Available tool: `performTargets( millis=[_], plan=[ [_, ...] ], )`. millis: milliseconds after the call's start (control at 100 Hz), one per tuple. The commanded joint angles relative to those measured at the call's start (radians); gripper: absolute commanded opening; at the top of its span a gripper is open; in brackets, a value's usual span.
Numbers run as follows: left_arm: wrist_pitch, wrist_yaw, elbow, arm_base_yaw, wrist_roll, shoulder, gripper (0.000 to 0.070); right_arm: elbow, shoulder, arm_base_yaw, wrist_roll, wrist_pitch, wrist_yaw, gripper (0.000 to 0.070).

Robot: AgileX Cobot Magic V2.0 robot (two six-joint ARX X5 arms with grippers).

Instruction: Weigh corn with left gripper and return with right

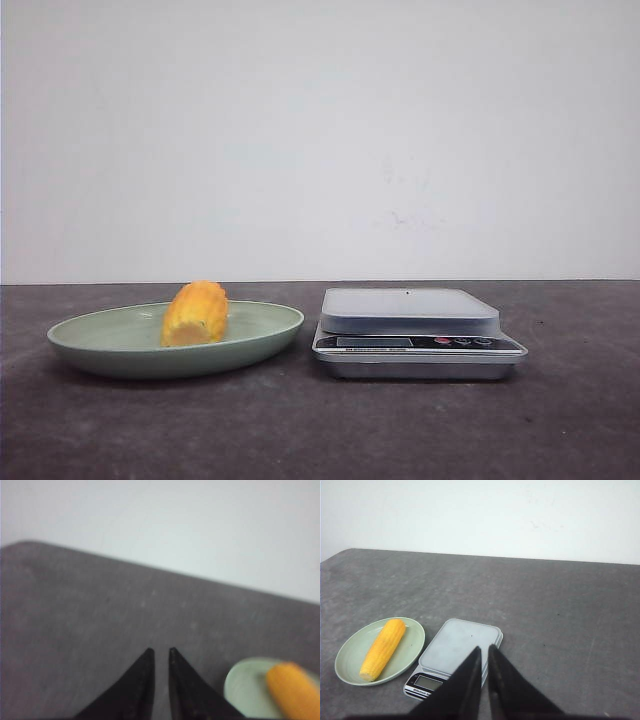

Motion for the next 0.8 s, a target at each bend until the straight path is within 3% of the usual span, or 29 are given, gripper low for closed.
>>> performTargets(
  millis=[0, 370, 790],
  plan=[
    [0.014, 0.008, -0.026, 0.003, 0.030, -0.003, 0.0018, 0.009, 0.002, 0.006, 0.010, 0.013, 0.001, 0.0016],
    [0.013, 0.019, -0.114, 0.003, 0.077, -0.003, 0.0018, 0.009, 0.002, 0.006, 0.010, 0.013, 0.001, 0.0016],
    [0.013, 0.019, -0.113, 0.003, 0.077, -0.002, 0.0018, 0.009, 0.002, 0.006, 0.010, 0.013, 0.001, 0.0016]
  ],
)
